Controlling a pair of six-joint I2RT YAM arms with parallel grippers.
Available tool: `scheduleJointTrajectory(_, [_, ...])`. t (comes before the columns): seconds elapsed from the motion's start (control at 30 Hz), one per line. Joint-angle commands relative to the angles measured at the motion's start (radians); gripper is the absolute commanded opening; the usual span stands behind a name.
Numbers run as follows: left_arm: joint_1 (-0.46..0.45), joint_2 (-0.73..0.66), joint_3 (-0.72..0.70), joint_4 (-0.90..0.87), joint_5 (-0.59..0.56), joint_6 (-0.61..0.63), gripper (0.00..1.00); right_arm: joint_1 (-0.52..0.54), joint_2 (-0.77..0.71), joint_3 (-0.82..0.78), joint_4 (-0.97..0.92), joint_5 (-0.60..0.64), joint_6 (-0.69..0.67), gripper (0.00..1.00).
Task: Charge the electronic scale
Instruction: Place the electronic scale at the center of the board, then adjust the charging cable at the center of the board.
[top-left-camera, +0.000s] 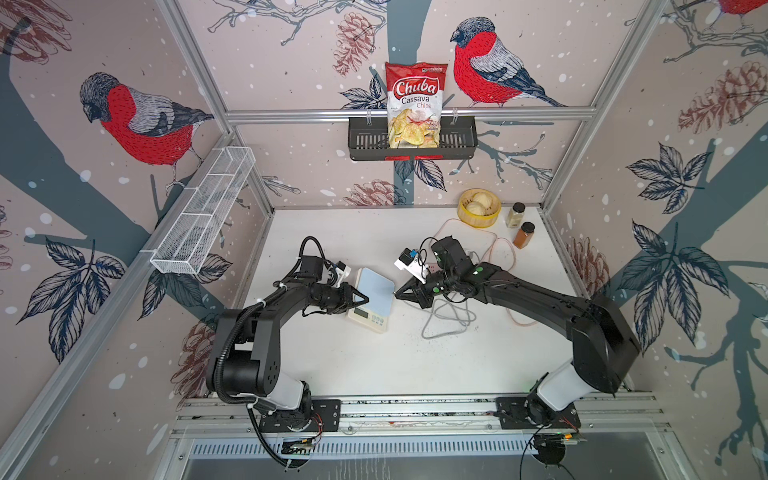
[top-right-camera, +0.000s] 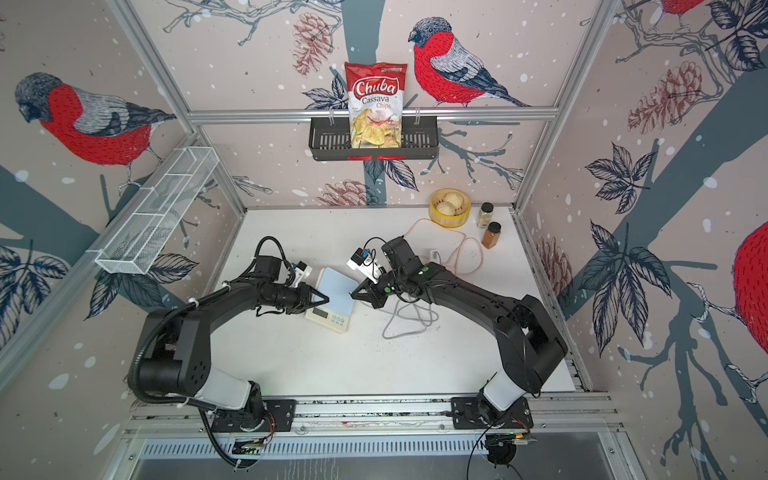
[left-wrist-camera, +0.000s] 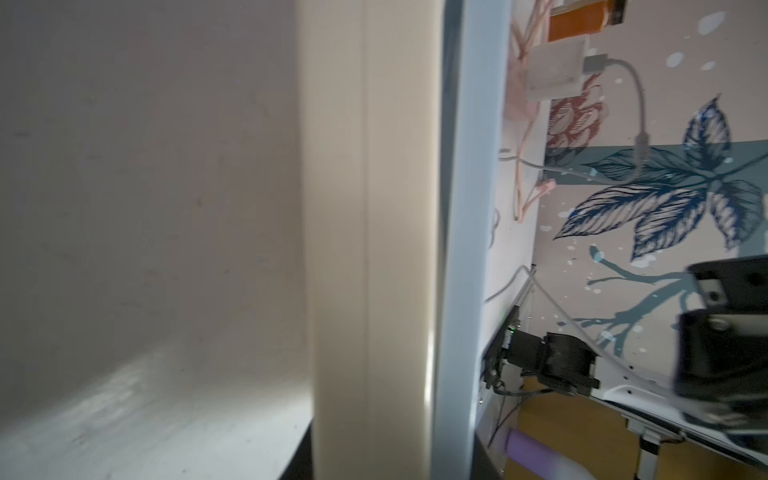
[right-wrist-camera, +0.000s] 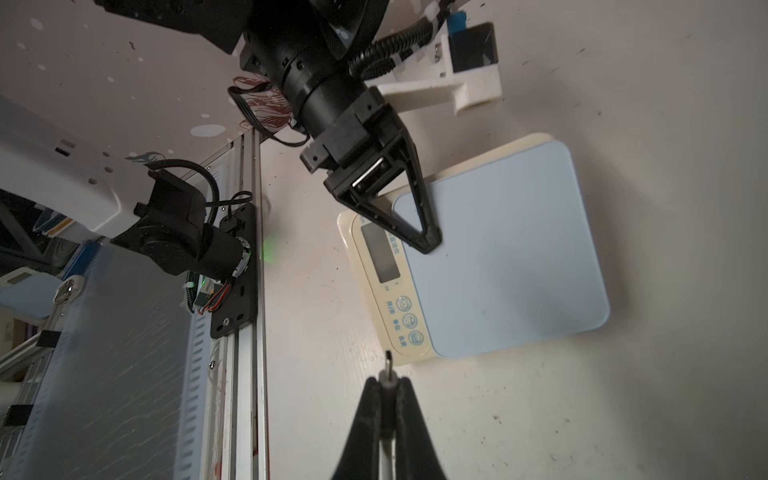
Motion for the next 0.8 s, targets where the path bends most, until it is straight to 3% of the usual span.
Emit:
scheduleJointTrajectory(0.0, [-0.007,0.028,0.005,0.082,-0.141,-0.027,0.37,0.000,0.013,0.040,0.001,0.057,0.006,0.00])
scheduleJointTrajectory(0.13, [-0.007,-0.011,0.042,0.005,-0.275,0.030,0.65,-0.007,0.006,0.038,-0.007,0.048,-0.008,0.00])
scheduleJointTrajectory(0.2, [-0.007,-0.059,0.068,-0.040,-0.345,0.059,0.73,-0.017,0.001,0.034,-0.002,0.020,-0.002,0.00])
scheduleJointTrajectory(0.43, [-0.007,-0.268,0.128,-0.087,-0.449,0.164,0.80,-0.061,-0.016,0.032,0.021,-0.137,-0.001,0.00])
scheduleJointTrajectory(0.53, [-0.007,-0.342,0.126,-0.060,-0.354,0.221,0.80,-0.068,0.006,0.052,0.003,-0.161,-0.013,0.00])
scheduleJointTrajectory(0.63, [-0.019,-0.402,0.095,0.063,-0.082,0.221,0.74,-0.068,0.020,0.075,-0.018,-0.229,-0.041,0.00])
scheduleJointTrajectory(0.7, [-0.062,-0.439,0.070,0.172,0.028,0.196,0.70,-0.067,0.023,0.077,-0.014,-0.273,-0.062,0.00])
scheduleJointTrajectory(0.77, [-0.126,-0.463,0.070,0.235,0.059,0.188,0.68,-0.067,0.024,0.082,-0.018,-0.315,-0.081,0.00])
